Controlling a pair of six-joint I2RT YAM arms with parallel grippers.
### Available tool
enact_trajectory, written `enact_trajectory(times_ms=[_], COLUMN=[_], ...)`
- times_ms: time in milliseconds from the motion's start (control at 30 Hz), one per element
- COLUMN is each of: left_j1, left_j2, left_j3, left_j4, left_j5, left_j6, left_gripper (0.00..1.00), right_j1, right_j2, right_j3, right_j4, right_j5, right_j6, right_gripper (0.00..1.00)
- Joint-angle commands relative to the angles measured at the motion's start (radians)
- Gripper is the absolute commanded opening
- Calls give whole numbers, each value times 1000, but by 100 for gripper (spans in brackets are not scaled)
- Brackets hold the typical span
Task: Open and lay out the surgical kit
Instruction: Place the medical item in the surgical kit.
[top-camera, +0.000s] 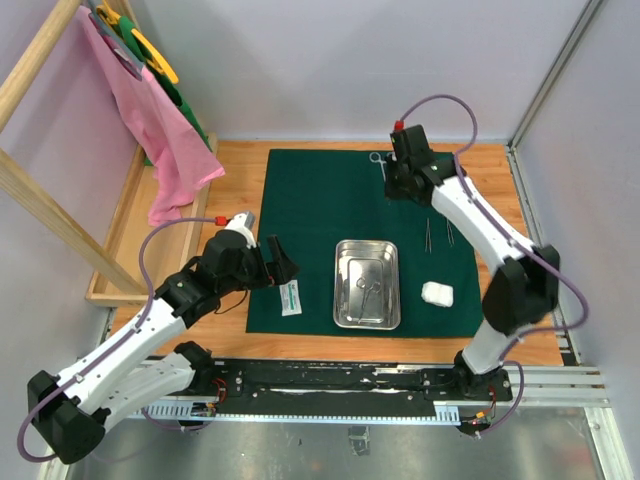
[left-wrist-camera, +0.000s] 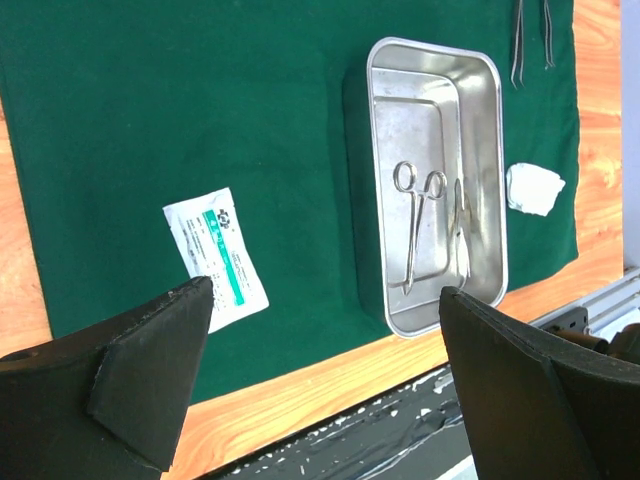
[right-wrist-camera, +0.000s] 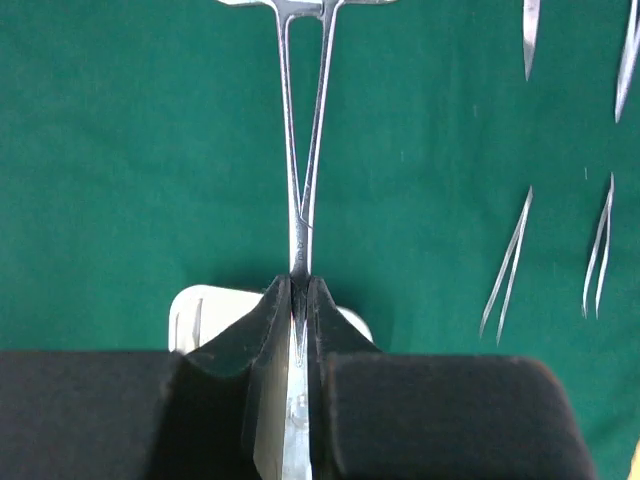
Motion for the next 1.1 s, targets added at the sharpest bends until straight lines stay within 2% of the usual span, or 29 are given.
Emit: enact_trajectory(times_ms=[0,167,433,767,1067], left_j1=[6,7,8,9,13], left_j2=[22,38,41,76,96], left_j3=[11,15,-7,-11,-10], left_j4=[45,54,63,91,102], left_j5=[4,-2,-14,-12,-6], left_j6=[7,16,14,22,22], left_gripper=[99,99,99,99,99], right_j1=[-58,-101,-151,-177,-183], right_j2=[268,525,731,821,825], right_j3=[240,470,633,644,612], right_j4=[43,14,14,33,47], right_j5=[-71,-64,-65,-78,-83], right_j6=[-88,-103,-86,-72,-47], right_gripper=[1,1,1,1,1])
